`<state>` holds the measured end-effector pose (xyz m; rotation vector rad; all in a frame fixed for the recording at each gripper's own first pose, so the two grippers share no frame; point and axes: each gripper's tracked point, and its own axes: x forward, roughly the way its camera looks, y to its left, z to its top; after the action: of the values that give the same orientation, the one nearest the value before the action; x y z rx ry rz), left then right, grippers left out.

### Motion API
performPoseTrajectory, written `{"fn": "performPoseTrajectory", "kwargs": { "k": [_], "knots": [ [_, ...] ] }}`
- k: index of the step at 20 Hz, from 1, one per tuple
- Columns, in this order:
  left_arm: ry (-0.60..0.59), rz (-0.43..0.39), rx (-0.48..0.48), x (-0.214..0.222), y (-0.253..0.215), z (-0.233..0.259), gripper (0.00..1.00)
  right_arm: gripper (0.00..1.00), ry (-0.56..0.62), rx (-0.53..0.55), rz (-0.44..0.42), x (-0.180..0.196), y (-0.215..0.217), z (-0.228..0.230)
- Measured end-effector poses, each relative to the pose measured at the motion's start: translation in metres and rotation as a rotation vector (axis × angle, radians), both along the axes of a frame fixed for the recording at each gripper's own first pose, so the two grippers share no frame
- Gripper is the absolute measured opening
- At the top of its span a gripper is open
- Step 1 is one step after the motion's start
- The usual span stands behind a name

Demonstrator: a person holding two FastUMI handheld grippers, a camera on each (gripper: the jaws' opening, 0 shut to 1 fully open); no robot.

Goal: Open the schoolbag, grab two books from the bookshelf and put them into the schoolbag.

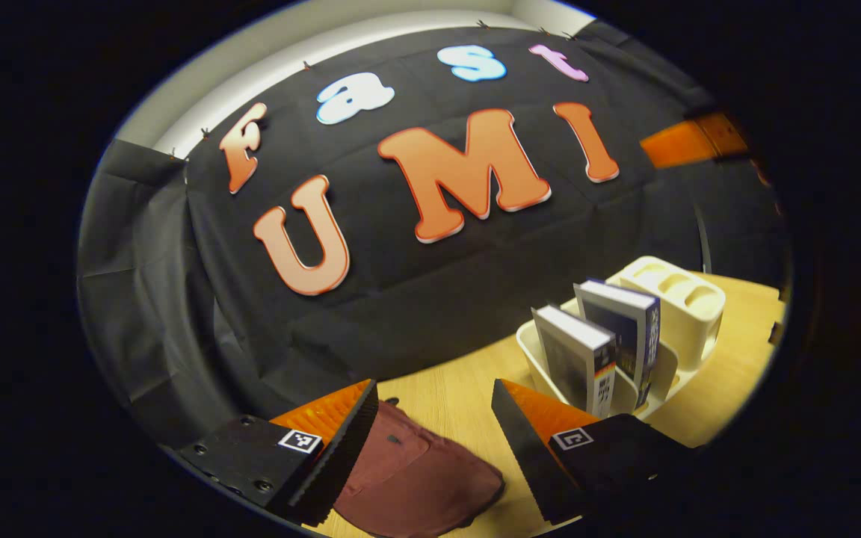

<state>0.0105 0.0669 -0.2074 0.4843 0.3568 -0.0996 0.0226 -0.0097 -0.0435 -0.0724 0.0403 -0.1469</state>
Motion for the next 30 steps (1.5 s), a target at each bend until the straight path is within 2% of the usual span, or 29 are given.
{"fn": "performPoseTrajectory", "kwargs": {
  "k": [8, 14, 24, 27, 30],
  "knots": [
    [0.176, -0.081, 0.193, -0.032, 0.012, -0.096, 0.96, 0.96, 0.020, -0.017, -0.053, -0.003, -0.015, -0.008],
    [0.380, -0.083, 0.306, -0.063, 0.037, -0.169, 0.98, 0.96, 0.029, -0.030, -0.067, -0.003, -0.017, -0.010],
    [0.522, -0.061, 0.490, -0.072, 0.089, -0.233, 0.97, 0.96, 0.034, -0.040, -0.080, -0.008, -0.013, -0.010],
    [0.558, -0.074, 0.491, -0.078, 0.094, -0.239, 0.95, 0.96, 0.031, -0.042, -0.088, -0.011, -0.009, -0.010],
    [0.569, -0.092, 0.476, -0.078, 0.090, -0.240, 0.58, 0.96, 0.021, -0.051, -0.103, -0.015, -0.004, -0.007]
  ]
}}
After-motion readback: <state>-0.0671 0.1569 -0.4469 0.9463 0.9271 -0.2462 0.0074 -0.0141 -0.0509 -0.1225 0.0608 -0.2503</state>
